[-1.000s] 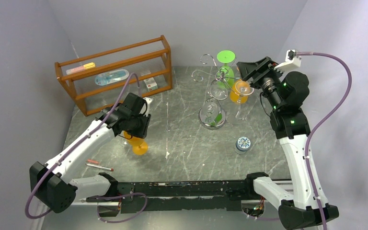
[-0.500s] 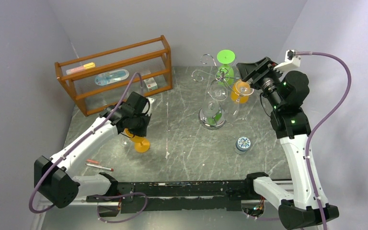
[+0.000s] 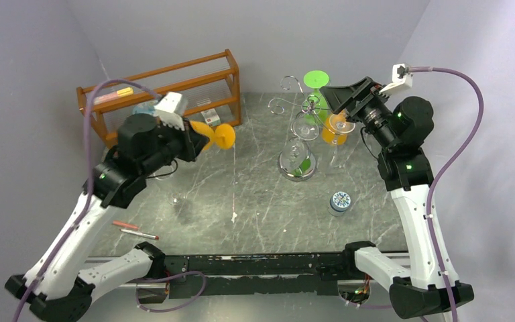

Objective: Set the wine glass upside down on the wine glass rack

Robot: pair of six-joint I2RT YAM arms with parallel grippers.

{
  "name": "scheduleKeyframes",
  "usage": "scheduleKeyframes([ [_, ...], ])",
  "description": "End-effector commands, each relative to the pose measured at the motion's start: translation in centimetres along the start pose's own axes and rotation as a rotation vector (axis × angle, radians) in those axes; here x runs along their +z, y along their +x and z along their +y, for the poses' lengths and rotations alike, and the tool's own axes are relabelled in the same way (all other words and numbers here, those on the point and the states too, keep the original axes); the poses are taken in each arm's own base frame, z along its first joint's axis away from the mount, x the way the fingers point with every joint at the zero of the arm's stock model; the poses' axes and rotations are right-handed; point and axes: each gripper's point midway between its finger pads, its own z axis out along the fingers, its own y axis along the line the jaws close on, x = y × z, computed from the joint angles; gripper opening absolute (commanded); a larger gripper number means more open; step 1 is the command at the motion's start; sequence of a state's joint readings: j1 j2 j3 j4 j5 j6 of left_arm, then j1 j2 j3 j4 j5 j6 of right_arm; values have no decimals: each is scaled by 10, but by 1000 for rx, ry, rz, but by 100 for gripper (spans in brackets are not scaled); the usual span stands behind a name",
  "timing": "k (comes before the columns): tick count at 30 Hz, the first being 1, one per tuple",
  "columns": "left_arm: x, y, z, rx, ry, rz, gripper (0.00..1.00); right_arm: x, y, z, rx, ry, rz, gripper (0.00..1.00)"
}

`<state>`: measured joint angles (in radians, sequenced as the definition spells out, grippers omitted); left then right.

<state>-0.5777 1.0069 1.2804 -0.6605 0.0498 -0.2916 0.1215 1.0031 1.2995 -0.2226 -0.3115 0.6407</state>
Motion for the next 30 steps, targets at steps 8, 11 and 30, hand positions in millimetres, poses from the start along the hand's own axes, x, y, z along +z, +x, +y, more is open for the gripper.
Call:
scheduleKeyframes([
  [8, -83, -140, -43, -211, 227, -701, 5, 6, 14, 94, 97, -322, 4, 78],
  [11, -96, -154, -48, -262, 288, -801, 5, 11, 24, 124, 140, -383, -7, 78],
  [30, -136, -155, -71, -666, 647, -877, 5, 29, 87, 228, 665, -508, -50, 71],
])
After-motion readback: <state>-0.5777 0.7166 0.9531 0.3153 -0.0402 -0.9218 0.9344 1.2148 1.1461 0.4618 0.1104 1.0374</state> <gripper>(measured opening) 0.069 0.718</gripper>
